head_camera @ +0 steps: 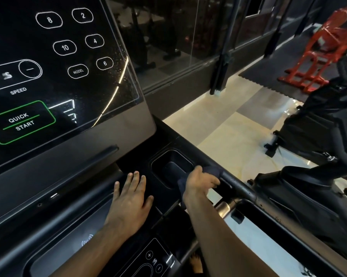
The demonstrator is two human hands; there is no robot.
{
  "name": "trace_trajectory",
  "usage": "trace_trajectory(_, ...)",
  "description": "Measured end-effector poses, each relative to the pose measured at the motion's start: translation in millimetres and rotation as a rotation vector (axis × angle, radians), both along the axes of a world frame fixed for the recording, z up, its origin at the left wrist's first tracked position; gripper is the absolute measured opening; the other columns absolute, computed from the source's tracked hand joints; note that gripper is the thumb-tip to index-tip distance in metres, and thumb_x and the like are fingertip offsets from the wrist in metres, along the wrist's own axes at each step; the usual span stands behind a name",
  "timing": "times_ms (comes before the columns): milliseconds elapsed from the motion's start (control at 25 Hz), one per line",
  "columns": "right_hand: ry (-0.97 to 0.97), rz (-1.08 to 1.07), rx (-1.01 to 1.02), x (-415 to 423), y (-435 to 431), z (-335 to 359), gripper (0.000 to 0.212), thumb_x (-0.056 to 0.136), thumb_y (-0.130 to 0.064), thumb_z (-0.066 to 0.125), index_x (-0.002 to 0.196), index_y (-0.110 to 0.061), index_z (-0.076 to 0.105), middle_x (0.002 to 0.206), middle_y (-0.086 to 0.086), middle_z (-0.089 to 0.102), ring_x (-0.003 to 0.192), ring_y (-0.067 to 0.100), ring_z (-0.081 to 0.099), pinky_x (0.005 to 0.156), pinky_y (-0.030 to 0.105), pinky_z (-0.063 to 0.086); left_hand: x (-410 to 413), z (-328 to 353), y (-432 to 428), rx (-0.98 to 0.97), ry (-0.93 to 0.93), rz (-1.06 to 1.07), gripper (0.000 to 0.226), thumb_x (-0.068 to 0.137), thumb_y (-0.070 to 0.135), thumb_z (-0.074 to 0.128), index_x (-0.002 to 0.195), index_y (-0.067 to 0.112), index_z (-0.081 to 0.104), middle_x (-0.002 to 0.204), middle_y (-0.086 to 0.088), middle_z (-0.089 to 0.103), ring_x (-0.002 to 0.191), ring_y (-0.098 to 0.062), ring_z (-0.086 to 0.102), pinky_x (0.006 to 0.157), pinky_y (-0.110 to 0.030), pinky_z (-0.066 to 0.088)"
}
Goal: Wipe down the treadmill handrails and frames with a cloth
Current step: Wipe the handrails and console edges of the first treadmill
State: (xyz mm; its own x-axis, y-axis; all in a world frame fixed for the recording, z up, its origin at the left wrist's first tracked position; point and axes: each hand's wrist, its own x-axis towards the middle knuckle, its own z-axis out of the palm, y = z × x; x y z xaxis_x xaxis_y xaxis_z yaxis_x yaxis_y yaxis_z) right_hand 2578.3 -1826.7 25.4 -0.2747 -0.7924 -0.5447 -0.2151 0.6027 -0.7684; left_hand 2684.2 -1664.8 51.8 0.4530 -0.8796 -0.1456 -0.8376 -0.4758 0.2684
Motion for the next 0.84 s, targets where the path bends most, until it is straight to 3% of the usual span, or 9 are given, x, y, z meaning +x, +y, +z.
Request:
trace_trajectory(80, 0.093, 0.156, -0.047, 6.5, 15.2, -4.0, 0.079, 0.099, -0.028, 0.048, 0.158, -0.002, 0.001, 0.165, 0.023, 0.005, 0.143, 0.044, 0.031, 0.114, 0.048, 0.031, 0.2, 0.5, -3.1, -0.003, 0.008, 0.006, 0.067, 0.102, 0.046, 0.031, 0.156, 0.017, 0.002, 0.164, -0.002, -0.006, 0.149, -0.014, -0.014, 0.121, -0.043, -0.009)
trace_trajectory(160, 0.247, 0.403, -0.218, 8.3, 40.4, -5.5, 0.079, 0.101, -0.026, 0.047, 0.159, -0.007, -0.003, 0.166, 0.015, -0.011, 0.152, 0.038, 0.01, 0.121, 0.043, 0.016, 1.8, 1.9, -4.6, 0.002, -0.001, 0.005, 0.067, 0.103, 0.045, 0.031, 0.156, 0.016, 0.002, 0.164, -0.002, -0.006, 0.149, -0.014, -0.013, 0.121, -0.043, -0.009)
trace_trajectory(200, 0.347, 0.497, -0.335, 6.7, 50.4, -2.2, 0.078, 0.101, -0.027, 0.047, 0.159, -0.009, -0.002, 0.167, 0.01, -0.013, 0.153, 0.034, 0.002, 0.122, 0.041, 0.011, 2.6, 2.5, -4.9, 0.002, -0.004, 0.002, 0.067, 0.103, 0.044, 0.031, 0.156, 0.016, 0.002, 0.164, -0.002, -0.006, 0.149, -0.014, -0.013, 0.12, -0.042, -0.01)
trace_trajectory(280, 0.466, 0.475, -0.465, 3.2, 43.1, -3.6, 0.075, 0.102, -0.026, 0.049, 0.16, -0.009, 0.004, 0.168, 0.009, -0.005, 0.154, 0.031, 0.003, 0.122, 0.04, 0.012, 3.1, 2.5, -4.0, -0.007, 0.005, -0.009, 0.067, 0.103, 0.044, 0.031, 0.156, 0.016, 0.002, 0.164, -0.001, -0.005, 0.149, -0.012, -0.013, 0.12, -0.039, -0.011)
trace_trajectory(440, 0.463, 0.209, -0.269, 9.9, -13.2, 13.4, 0.065, 0.102, -0.028, 0.047, 0.158, -0.011, 0.019, 0.167, 0.009, 0.01, 0.151, 0.035, 0.012, 0.116, 0.054, 0.023, 6.7, 2.0, -3.0, -0.033, 0.04, -0.003, 0.065, 0.103, 0.045, 0.028, 0.156, 0.018, 0.001, 0.164, 0.002, -0.005, 0.146, -0.007, -0.016, 0.119, -0.036, -0.013)
trace_trajectory(520, 0.582, 0.389, -0.218, 21.6, -16.9, 21.7, 0.064, 0.102, -0.029, 0.042, 0.158, -0.012, 0.017, 0.168, 0.006, 0.006, 0.152, 0.035, 0.006, 0.116, 0.06, 0.018, 5.6, 0.9, -6.5, -0.039, 0.037, 0.015, 0.065, 0.103, 0.046, 0.029, 0.156, 0.02, 0.002, 0.164, 0.003, -0.004, 0.146, -0.006, -0.015, 0.119, -0.036, -0.012)
trace_trajectory(640, 0.747, 0.824, -0.319, 30.6, -27.7, 16.7, 0.066, 0.101, -0.028, 0.039, 0.159, -0.011, 0.012, 0.168, 0.008, 0.002, 0.152, 0.038, 0.002, 0.118, 0.063, 0.007, 2.2, 1.0, -17.3, -0.032, 0.019, 0.061, 0.065, 0.102, 0.047, 0.029, 0.156, 0.02, 0.002, 0.164, 0.003, -0.002, 0.148, -0.007, -0.011, 0.12, -0.037, -0.011)
trace_trajectory(760, 0.726, 0.847, -0.158, 39.1, -81.6, 24.0, 0.063, 0.099, -0.035, 0.036, 0.156, -0.015, 0.019, 0.165, 0.011, 0.012, 0.147, 0.043, 0.014, 0.114, 0.068, 0.012, 0.5, 3.1, -30.6, -0.024, 0.009, 0.098, 0.065, 0.103, 0.047, 0.029, 0.156, 0.02, 0.002, 0.164, 0.004, -0.002, 0.149, -0.008, -0.009, 0.119, -0.035, -0.011)
trace_trajectory(840, 0.773, 0.969, -0.194, 46.4, -89.2, 20.4, 0.066, 0.099, -0.048, 0.032, 0.155, -0.015, 0.02, 0.163, 0.012, 0.018, 0.142, 0.045, 0.023, 0.112, 0.064, 0.021, -0.3, 2.8, -40.0, -0.014, -0.003, 0.123, 0.066, 0.101, 0.052, 0.023, 0.156, 0.021, 0.003, 0.164, 0.005, -0.001, 0.149, -0.006, -0.009, 0.118, -0.032, -0.012)
